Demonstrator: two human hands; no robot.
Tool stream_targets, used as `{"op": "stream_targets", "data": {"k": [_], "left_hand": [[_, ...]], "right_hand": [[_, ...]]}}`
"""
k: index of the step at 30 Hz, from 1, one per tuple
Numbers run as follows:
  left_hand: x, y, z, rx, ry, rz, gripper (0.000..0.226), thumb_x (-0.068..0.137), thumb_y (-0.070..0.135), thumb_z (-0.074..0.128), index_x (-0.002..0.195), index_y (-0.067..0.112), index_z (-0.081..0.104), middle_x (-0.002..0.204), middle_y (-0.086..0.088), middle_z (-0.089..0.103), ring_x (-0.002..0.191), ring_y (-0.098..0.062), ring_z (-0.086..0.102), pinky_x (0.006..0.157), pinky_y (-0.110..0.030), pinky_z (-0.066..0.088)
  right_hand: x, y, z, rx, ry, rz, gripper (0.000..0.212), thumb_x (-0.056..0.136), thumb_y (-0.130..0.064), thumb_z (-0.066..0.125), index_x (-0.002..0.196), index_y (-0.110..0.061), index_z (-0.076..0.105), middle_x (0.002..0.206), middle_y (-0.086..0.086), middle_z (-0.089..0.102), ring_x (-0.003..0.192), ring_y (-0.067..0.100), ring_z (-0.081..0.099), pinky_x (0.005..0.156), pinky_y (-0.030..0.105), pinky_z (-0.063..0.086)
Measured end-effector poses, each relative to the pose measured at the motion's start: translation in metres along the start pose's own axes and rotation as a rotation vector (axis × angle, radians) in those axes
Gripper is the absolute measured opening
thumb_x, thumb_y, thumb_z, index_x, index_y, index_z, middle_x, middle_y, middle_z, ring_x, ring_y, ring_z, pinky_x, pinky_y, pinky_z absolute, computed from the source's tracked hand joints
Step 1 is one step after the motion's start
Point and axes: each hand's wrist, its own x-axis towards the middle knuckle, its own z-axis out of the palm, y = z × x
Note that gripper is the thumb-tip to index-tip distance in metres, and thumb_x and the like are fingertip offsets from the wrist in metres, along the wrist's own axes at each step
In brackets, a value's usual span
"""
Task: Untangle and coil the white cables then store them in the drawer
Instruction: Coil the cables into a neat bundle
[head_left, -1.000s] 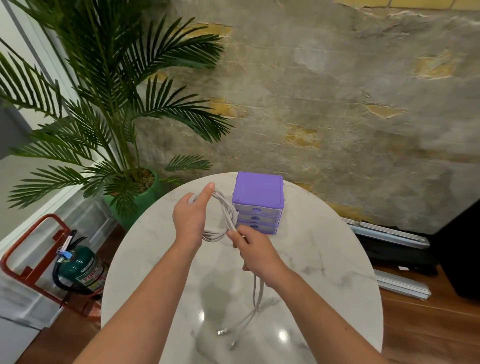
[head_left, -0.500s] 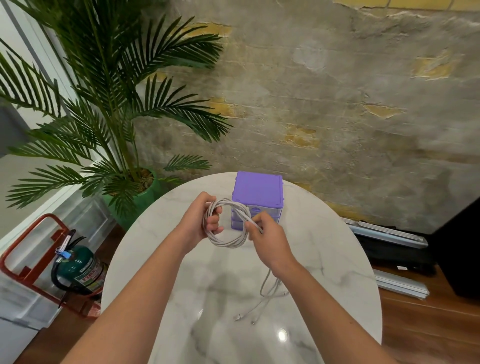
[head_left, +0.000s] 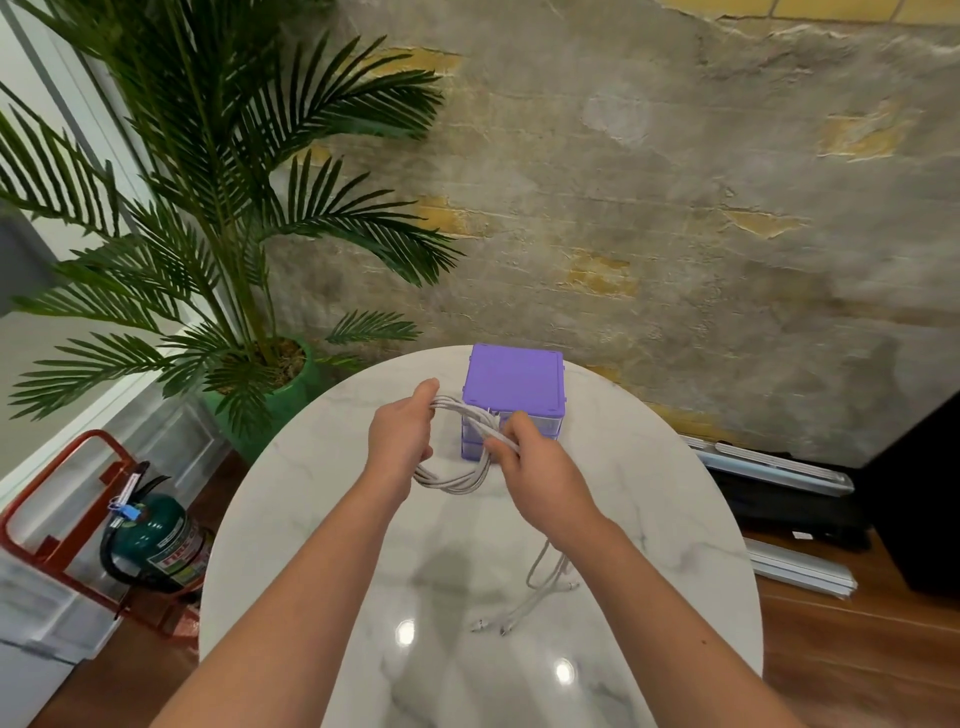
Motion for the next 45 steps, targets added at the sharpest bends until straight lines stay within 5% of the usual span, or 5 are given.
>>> {"op": "stream_targets", "data": {"k": [8, 14, 22, 39, 45], "left_hand": [[-0.007, 0.004, -0.013, 0.292, -0.425, 0.157, 0.052, 0.095, 0.055, 0.044, 0.090, 0.010, 0.068, 0.053, -0.007, 0.058, 0.056, -0.027, 0.068, 0.058, -0.028, 0.043], [0.000, 0.003, -0.010, 0.162, -0.539, 0.069, 0.033, 0.100, 0.027, 0.047, 0.083, 0.005, 0.065, 0.052, 0.001, 0.036, 0.042, -0.014, 0.038, 0.066, -0.037, 0.055], [-0.008, 0.005, -0.005, 0.081, -0.460, 0.002, 0.050, 0.103, 0.045, 0.032, 0.077, 0.010, 0.058, 0.053, 0.005, 0.029, 0.039, -0.009, 0.025, 0.053, -0.026, 0.036], [-0.019, -0.010, -0.002, 0.032, -0.444, 0.093, 0.037, 0.094, 0.049, 0.052, 0.087, 0.014, 0.060, 0.058, 0.003, 0.030, 0.046, -0.011, 0.027, 0.070, -0.037, 0.060], [-0.017, -0.009, -0.007, -0.033, -0.604, -0.037, 0.034, 0.095, 0.037, 0.056, 0.103, 0.006, 0.065, 0.073, -0.006, 0.063, 0.066, -0.020, 0.062, 0.085, -0.048, 0.057]], "right_hand": [[0.003, 0.003, -0.010, -0.019, 0.032, -0.005, 0.016, 0.101, -0.034, 0.043, 0.092, -0.021, 0.043, 0.077, -0.001, 0.059, 0.073, 0.027, 0.054, 0.063, 0.039, 0.044], [0.007, 0.004, -0.013, -0.138, 0.001, -0.031, 0.014, 0.102, -0.035, 0.040, 0.098, -0.021, 0.043, 0.080, 0.001, 0.058, 0.071, 0.026, 0.052, 0.059, 0.034, 0.037], [0.006, 0.005, -0.016, -0.170, 0.066, -0.047, 0.023, 0.101, -0.044, 0.039, 0.094, -0.022, 0.041, 0.079, -0.002, 0.060, 0.071, 0.025, 0.056, 0.061, 0.036, 0.042], [0.020, 0.013, -0.014, 0.132, 0.087, 0.207, 0.063, 0.100, -0.056, 0.028, 0.066, -0.013, 0.060, 0.069, 0.004, 0.062, 0.069, 0.025, 0.056, 0.065, 0.035, 0.043], [0.030, 0.012, -0.023, 0.054, 0.183, 0.194, 0.059, 0.101, -0.039, 0.037, 0.049, -0.012, 0.034, 0.051, 0.006, 0.040, 0.052, 0.024, 0.038, 0.052, 0.034, 0.028]]}}
